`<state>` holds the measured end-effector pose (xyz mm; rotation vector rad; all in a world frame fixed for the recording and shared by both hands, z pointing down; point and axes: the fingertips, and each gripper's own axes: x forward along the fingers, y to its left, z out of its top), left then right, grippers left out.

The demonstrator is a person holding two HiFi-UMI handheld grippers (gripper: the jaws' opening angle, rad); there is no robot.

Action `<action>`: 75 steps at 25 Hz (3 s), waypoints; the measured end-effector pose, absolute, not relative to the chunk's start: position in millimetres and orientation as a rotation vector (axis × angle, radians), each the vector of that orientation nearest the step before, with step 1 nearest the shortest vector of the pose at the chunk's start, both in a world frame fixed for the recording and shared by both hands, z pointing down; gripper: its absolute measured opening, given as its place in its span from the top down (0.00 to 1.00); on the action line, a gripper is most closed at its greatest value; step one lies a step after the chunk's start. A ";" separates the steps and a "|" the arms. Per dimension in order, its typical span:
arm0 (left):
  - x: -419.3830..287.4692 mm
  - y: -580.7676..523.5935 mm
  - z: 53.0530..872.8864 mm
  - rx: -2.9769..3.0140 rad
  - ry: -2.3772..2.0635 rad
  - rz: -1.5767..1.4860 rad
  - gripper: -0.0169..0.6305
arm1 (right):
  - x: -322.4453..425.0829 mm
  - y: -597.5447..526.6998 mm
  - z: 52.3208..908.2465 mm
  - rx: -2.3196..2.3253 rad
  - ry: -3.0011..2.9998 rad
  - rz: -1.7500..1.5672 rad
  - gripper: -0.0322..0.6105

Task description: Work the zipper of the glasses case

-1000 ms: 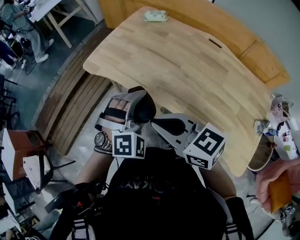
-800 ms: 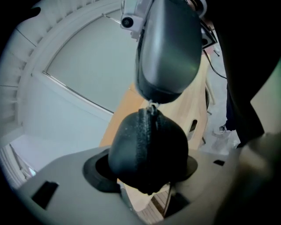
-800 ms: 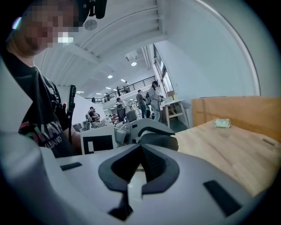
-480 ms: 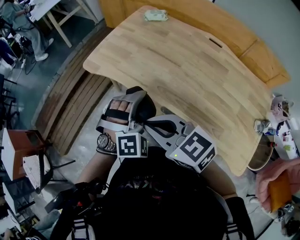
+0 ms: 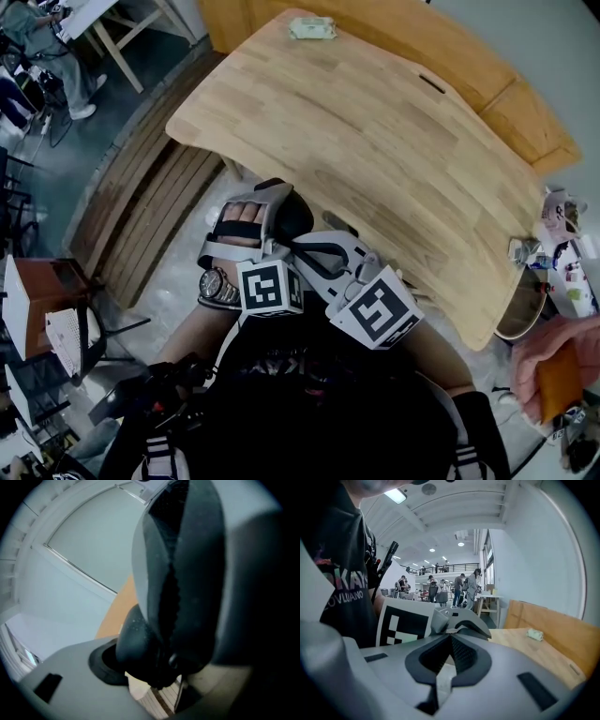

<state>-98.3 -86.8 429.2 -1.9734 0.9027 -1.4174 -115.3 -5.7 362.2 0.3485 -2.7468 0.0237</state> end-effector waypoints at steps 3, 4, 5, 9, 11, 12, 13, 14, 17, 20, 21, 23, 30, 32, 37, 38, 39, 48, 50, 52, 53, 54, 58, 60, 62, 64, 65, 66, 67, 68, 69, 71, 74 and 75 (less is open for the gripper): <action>-97.2 -85.7 431.8 -1.995 0.905 -1.414 0.54 | -113.5 -4.8 364.2 0.344 -2.706 -0.049 0.93; -97.4 -85.1 432.1 -2.001 0.900 -1.418 0.54 | -114.0 -4.6 363.9 0.351 -2.712 -0.053 0.93; -97.8 -84.3 432.3 -2.011 0.896 -1.421 0.54 | -114.3 -4.3 363.7 0.350 -2.719 -0.046 0.93; -93.6 -81.5 430.7 -2.132 0.907 -1.358 0.54 | -113.6 -1.6 358.0 0.313 -2.808 0.032 0.92; -91.4 -81.1 427.7 -2.246 0.933 -1.292 0.54 | -108.5 -1.5 347.9 0.267 -2.867 0.001 0.87; -91.6 -81.4 425.8 -2.295 0.948 -1.260 0.54 | -105.4 -4.2 337.2 0.278 -2.943 0.038 0.77; -92.3 -81.9 423.9 -2.335 0.963 -1.232 0.54 | -101.2 -8.6 325.3 0.312 -3.033 0.117 0.71; -92.9 -82.2 421.9 -2.370 0.975 -1.206 0.54 | -94.7 -13.8 316.9 0.349 -3.099 0.207 0.71; -90.1 -79.9 413.1 -2.507 0.980 -1.094 0.54 | -65.9 -30.7 315.7 0.437 -3.139 0.389 0.71; -76.7 -69.0 392.3 -2.806 0.915 -0.824 0.54 | -37.5 -43.5 329.0 0.463 -3.116 0.525 0.67; -71.7 -64.7 381.7 -2.934 0.878 -0.689 0.54 | -30.3 -46.2 331.6 0.450 -3.120 0.579 0.65; -65.8 -58.0 359.2 -3.171 0.799 -0.392 0.54 | -19.8 -49.5 335.2 0.408 -3.135 0.691 0.59; -58.6 -43.5 320.1 -3.516 0.536 0.136 0.54 | -25.3 -33.7 335.1 0.153 -3.151 0.892 0.47; -53.4 -39.8 320.3 -3.550 0.487 0.155 0.54 | -33.3 -28.7 337.5 0.097 -3.127 0.888 0.46; -40.9 -33.5 325.6 -3.603 0.431 0.141 0.54 | -54.1 -16.0 351.6 -0.006 -3.046 0.897 0.46; -40.0 -33.1 327.1 -3.604 0.434 0.129 0.54 | -56.4 -15.4 354.7 -0.004 -3.035 0.903 0.47; -39.7 -33.1 328.4 -3.606 0.441 0.121 0.54 | -57.6 -15.4 356.9 0.002 -3.029 0.911 0.47; -34.2 -38.2 332.2 -3.640 0.486 0.139 0.53 | -31.9 -17.3 360.7 0.134 -3.068 0.990 0.50; -37.2 -45.0 333.9 -3.649 0.532 0.178 0.53 | -13.0 -21.6 365.7 0.190 -3.069 1.042 0.50; -45.6 -55.4 337.1 -3.657 0.612 0.220 0.53 | 13.3 -32.4 372.1 0.305 -3.071 1.110 0.50; -49.7 -59.4 339.9 -3.667 0.642 0.226 0.53 | 28.9 -41.6 376.9 0.404 -3.064 1.134 0.50; -52.2 -61.5 344.2 -3.681 0.661 0.212 0.54 | 45.9 -53.4 384.5 0.536 -3.038 1.128 0.50; -43.8 -58.2 375.7 -3.741 0.734 0.012 0.91 | 118.4 -106.1 443.5 1.075 -2.700 0.673 0.50; -32.3 -53.3 392.5 -3.771 0.748 -0.092 0.95 | 147.6 -129.0 472.1 1.172 -2.512 0.411 0.50; -20.8 -47.2 407.4 -3.791 0.750 -0.189 0.96 | 168.6 -151.9 494.7 1.184 -2.386 0.236 0.50; -12.0 -42.2 419.6 -3.807 0.765 -0.261 0.96 | 185.3 -177.7 516.2 1.160 -2.270 0.083 0.50; -8.9 -40.6 424.2 -3.817 0.780 -0.279 0.96 | 192.5 -191.3 526.9 1.139 -2.209 0.009 0.50; -6.8 -39.5 428.0 -3.828 0.800 -0.288 0.96 | 198.5 -204.6 537.2 1.112 -2.153 -0.058 0.50; -5.8 -38.5 431.5 -3.836 0.831 -0.294 0.96 | 202.8 -217.1 547.6 1.082 -2.109 -0.109 0.50; -5.8 -37.5 435.1 -3.841 0.872 -0.302 0.96 | 205.4 -228.8 558.4 1.049 -2.076 -0.145 0.50; -6.3 -36.7 438.4 -3.842 0.919 -0.311 0.96 | 206.3 -239.6 569.7 1.011 -2.050 -0.173 0.50; -6.7 -35.5 444.4 -3.836 1.020 -0.332 0.96 | 206.2 -259.2 592.1 0.936 -2.011 -0.216 0.50; -7.3 -33.4 452.4 -3.824 1.170 -0.364 0.96 | 207.0 -288.0 618.5 0.886 -1.979 -0.230 0.50; -8.4 -32.6 454.4 -3.816 1.222 -0.374 0.96 | 206.9 -297.4 624.9 0.884 -1.976 -0.227 0.50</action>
